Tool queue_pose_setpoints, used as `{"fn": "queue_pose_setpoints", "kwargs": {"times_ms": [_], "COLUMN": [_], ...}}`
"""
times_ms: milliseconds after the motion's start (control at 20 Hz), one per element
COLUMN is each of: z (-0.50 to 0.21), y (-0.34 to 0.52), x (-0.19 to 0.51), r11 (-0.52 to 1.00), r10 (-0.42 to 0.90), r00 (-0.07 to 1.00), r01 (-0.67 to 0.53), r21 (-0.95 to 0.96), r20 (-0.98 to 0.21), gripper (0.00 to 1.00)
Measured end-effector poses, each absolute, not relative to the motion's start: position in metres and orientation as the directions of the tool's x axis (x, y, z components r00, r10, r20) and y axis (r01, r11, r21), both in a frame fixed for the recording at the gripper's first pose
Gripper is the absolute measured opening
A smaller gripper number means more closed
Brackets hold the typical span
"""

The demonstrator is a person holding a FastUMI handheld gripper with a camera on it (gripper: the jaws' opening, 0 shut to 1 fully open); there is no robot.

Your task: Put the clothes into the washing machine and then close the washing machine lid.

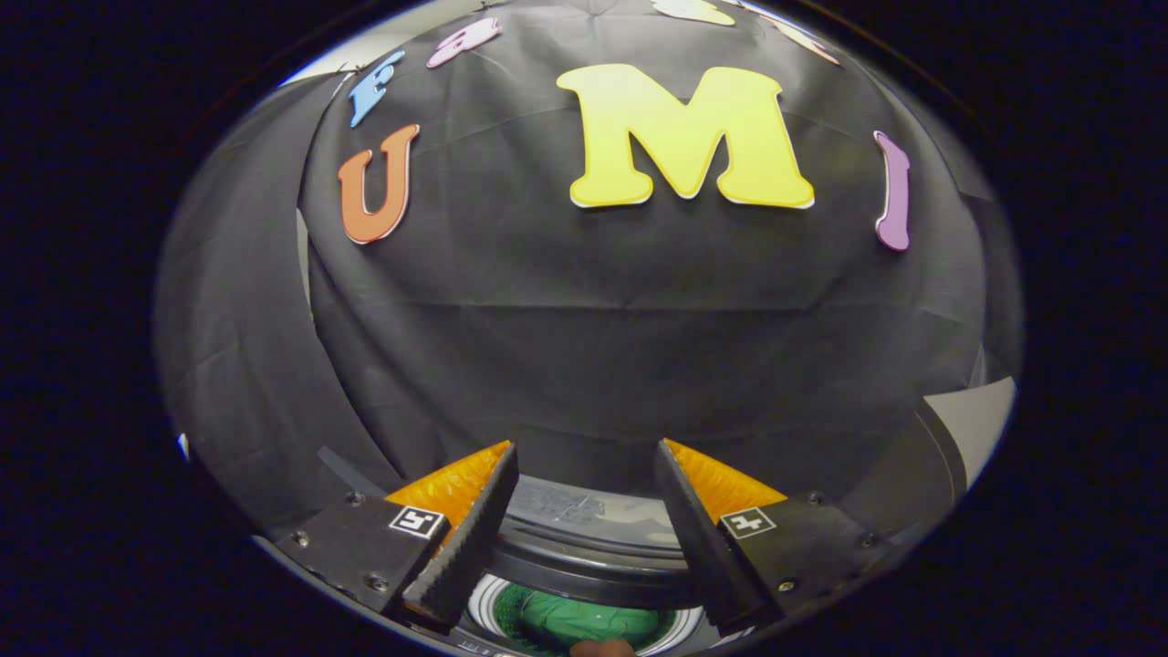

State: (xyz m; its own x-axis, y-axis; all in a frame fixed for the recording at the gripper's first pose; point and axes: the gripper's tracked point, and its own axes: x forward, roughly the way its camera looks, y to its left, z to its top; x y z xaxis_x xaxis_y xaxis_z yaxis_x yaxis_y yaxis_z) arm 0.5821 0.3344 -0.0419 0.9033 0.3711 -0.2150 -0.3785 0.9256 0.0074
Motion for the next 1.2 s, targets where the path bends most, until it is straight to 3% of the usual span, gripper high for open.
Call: {"fn": "queue_pose_setpoints", "kwargs": {"times_ms": [300,650,900,1200], "z": [-0.096,-0.135,-0.102,-0.039], "y": [0.318,0.301,0.296,0.241], "x": [0.553,0.516,0.484,0.397], "r11": [0.929,0.927,0.903,0.882], "r10": [0.37,0.362,0.403,0.454], "r00": [0.864,0.846,0.854,0.877], "r01": [-0.354,-0.37,-0.429,-0.468], "r21": [0.112,0.059,-0.009,-0.062], "r20": [-0.34,-0.39,-0.329,-0.158], "gripper": [0.95,0.93,0.93,0.93]}}
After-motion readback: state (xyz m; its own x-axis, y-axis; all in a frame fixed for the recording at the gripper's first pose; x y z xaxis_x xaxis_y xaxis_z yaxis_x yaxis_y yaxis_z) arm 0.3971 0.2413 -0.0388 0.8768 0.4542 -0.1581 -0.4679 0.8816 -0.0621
